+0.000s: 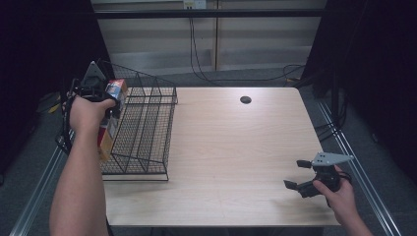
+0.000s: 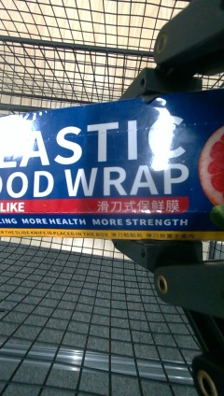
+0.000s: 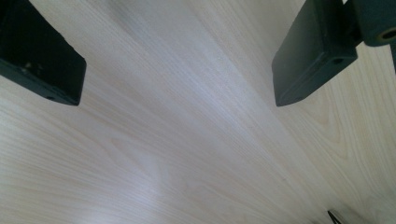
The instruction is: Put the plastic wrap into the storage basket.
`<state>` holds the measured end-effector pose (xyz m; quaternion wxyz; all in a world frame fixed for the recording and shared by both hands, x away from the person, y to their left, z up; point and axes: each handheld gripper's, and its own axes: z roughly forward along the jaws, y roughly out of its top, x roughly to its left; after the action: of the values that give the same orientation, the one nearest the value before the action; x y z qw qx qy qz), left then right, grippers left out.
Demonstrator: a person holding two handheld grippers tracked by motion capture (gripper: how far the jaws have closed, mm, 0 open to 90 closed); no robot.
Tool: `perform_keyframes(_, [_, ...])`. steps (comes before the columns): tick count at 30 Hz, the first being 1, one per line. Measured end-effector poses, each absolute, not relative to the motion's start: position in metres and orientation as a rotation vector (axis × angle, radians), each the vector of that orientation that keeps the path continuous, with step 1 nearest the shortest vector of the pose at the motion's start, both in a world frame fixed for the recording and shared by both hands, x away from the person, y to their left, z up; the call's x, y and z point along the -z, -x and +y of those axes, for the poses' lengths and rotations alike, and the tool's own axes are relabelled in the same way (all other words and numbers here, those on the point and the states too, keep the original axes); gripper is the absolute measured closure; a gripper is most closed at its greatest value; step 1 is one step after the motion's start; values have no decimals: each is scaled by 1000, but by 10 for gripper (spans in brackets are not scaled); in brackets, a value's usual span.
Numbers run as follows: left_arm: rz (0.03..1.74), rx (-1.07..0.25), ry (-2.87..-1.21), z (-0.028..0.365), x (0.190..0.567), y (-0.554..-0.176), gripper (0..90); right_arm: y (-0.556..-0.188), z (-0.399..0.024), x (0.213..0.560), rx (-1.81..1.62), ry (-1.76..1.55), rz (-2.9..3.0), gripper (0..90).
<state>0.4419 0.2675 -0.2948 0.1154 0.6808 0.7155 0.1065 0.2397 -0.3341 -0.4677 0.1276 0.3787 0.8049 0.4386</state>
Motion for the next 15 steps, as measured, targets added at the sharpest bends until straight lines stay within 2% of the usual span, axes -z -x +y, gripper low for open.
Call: perform_keyframes(15, [2126,-302,-1961,273,293,-441,402,-240,-335,468,-1275,-1102,2345,31])
